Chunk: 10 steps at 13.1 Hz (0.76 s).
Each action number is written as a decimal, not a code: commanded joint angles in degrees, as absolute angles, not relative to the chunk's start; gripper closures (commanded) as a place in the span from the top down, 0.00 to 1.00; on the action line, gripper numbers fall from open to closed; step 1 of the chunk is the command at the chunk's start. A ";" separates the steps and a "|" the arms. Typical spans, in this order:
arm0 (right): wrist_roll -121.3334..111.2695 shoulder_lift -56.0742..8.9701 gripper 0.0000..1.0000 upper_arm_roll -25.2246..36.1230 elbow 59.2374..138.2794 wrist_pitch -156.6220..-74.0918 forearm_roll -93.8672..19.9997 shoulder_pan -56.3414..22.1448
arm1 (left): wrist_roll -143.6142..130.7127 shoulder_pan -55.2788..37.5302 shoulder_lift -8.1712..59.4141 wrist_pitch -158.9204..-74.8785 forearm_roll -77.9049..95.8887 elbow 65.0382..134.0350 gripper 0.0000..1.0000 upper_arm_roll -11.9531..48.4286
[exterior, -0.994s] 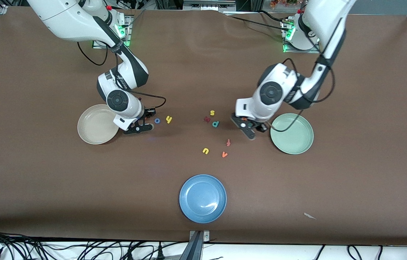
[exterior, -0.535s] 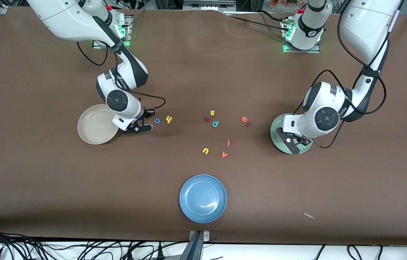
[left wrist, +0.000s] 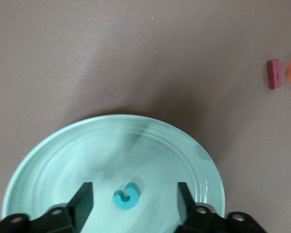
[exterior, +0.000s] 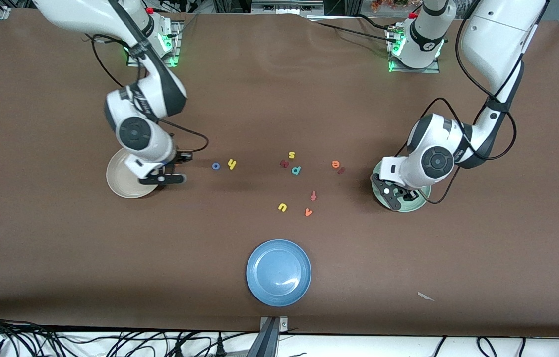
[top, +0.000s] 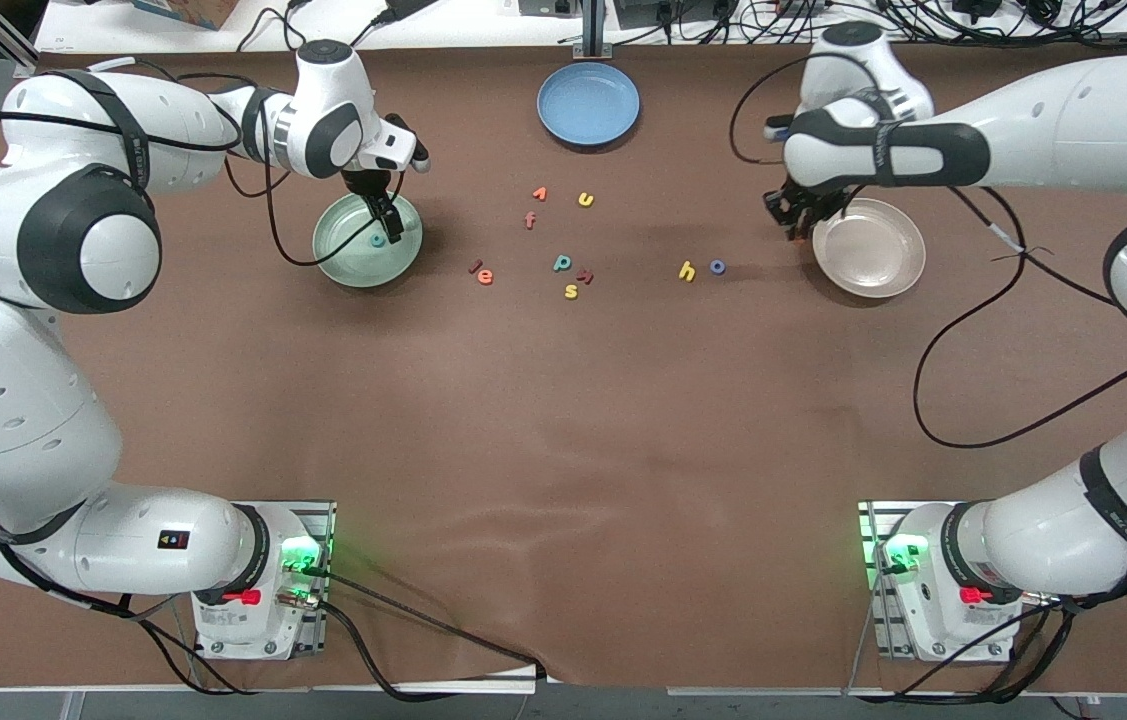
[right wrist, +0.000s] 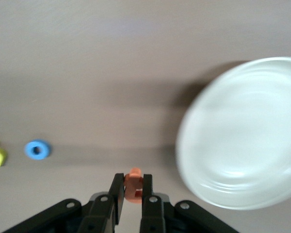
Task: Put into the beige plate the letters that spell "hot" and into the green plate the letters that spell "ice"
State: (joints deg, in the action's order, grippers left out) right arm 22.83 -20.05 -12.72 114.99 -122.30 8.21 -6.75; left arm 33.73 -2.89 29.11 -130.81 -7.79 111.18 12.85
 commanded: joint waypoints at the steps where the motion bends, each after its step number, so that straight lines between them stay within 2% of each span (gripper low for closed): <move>1: 18.12 -18.37 0.00 -6.62 115.58 -120.68 8.70 -6.68 | 25.52 -3.25 25.67 -128.24 -9.05 111.54 1.00 13.88; 6: 7.05 -22.31 0.00 1.75 116.54 -121.55 8.61 -6.15 | 7.25 -3.25 25.05 -126.21 -8.88 110.39 1.00 16.96; 10: 5.98 -25.57 0.00 2.81 116.54 -124.62 8.61 -5.54 | -7.01 -4.30 25.22 -125.68 -8.79 109.60 1.00 17.93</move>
